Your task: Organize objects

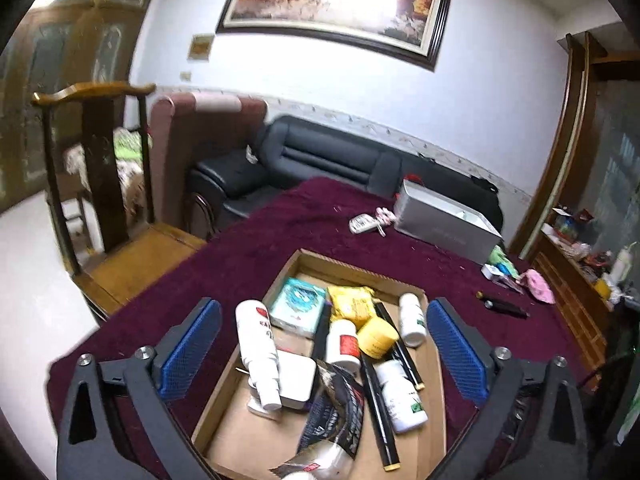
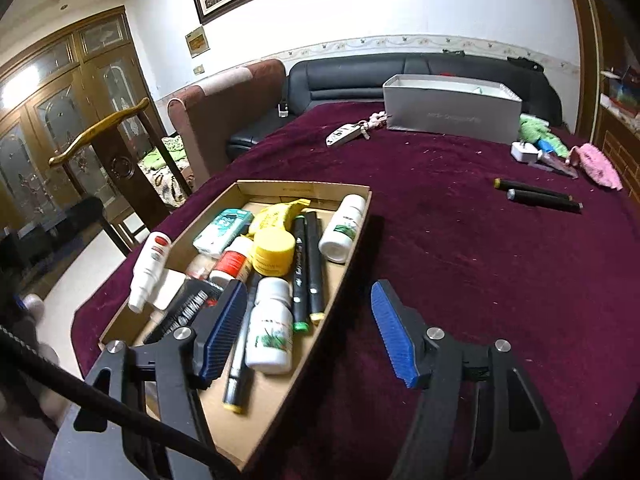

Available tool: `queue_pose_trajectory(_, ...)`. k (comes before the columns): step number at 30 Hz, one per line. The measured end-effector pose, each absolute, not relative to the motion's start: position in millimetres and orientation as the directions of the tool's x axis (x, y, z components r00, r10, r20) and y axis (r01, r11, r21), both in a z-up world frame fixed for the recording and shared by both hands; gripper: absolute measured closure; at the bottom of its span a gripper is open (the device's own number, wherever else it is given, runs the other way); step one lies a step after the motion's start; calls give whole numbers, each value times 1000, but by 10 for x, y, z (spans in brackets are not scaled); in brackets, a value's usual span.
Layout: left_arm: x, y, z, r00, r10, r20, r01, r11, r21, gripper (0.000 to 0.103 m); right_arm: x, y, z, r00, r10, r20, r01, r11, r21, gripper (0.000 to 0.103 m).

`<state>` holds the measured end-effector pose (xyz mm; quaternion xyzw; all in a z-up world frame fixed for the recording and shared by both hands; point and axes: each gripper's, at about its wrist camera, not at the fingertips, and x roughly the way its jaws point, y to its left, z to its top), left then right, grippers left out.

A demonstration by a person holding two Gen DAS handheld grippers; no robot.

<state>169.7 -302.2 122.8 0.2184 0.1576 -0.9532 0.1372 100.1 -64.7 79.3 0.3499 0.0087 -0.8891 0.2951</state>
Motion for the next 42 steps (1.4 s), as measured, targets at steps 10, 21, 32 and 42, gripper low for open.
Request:
queue_pose_trajectory(10,1825,-2793,1321,-830,-340,-441,430,-895,-118,2,1139,-500,794,-609,-508,-609,530,-832,164,38)
queue_pose_trajectory(21,1845,-2789,1262,-801,-376,-465,464,-882,-85,2,1193,-522,737,-602,-500,-623,537,-830,148,38)
queue_pose_trajectory(32,1816,-2819,1212,-784,-385,-487,479,-874,-80,2,1257,-612,695,-602,-481,-637,549,-829,108,38)
queue_pose_trajectory(42,1790,-2849,1144,-765,-385,-517,493,-866,-85,2,1367,-758,618,-626,-431,-650,562,-827,7,38)
